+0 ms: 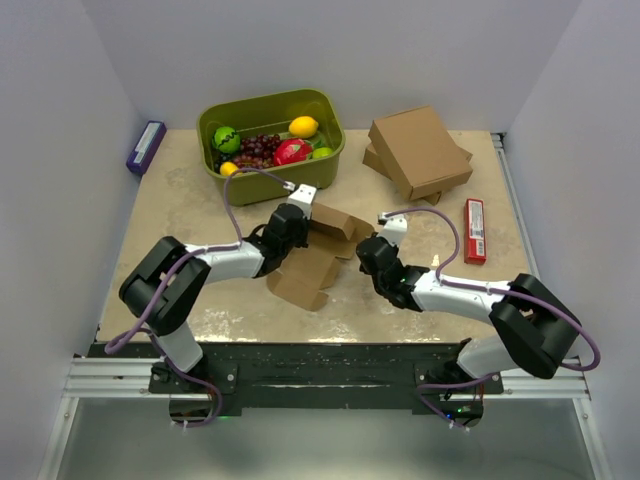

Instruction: Fold the paper box

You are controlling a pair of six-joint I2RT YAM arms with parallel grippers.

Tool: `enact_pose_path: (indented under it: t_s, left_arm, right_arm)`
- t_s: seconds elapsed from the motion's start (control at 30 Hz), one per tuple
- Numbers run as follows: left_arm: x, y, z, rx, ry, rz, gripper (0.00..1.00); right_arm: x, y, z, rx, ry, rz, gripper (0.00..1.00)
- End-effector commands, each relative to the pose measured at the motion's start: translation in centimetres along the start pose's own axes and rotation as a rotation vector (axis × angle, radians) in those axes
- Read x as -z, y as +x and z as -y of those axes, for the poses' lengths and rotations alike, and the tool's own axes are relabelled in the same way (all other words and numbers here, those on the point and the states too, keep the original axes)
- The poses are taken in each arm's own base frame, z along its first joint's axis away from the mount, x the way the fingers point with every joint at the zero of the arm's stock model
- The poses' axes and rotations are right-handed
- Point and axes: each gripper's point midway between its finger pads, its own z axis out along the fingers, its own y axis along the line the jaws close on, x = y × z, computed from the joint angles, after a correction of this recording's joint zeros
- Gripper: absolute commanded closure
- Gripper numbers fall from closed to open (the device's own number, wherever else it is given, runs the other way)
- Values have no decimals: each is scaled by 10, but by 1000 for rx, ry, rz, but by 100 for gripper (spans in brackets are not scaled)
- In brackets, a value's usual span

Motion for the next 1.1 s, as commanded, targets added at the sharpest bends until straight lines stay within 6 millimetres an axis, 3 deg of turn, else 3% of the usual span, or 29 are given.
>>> enact_pose_path:
  t_s: [0.0,0.07,0.2,0.3,0.43,0.53,0.7,0.87,0.9,1.03,1.07]
  left_arm:
    - [10,-27,2,89,36,119,88]
    - [17,-28,6,109,68,126,77]
    - [33,-32,18,125,157,127,45]
    - [47,-31,24,139,207,121,31]
    - [64,-24,29,144,256,85,23]
    - [77,-17,25,143,262,68,20]
    - [95,-27,17,161,255,83,14]
    - [115,-57,9,198,305,120,9]
    - [120,-62,13,201,352,113,9]
    - [133,-101,10,184,434,114,8]
    - [134,-102,8,151,442,89,8]
  right_arm:
    - [-1,-19,-1,-23,30,59,94]
    - [1,-21,-3,-18,25,56,82]
    - [10,-28,-5,-31,-8,62,60]
    - [15,-32,-6,-27,-31,62,45]
    - [26,-35,-7,-19,-87,60,32]
    - [32,-34,-5,-17,-109,60,28]
    - [48,-41,-28,-18,-267,60,17]
    - [56,-51,-39,-55,-302,45,13]
    - [53,-45,-34,-36,-267,17,13]
    - [45,-51,-26,-9,-166,7,16]
    - [43,-50,-23,-1,-146,7,17]
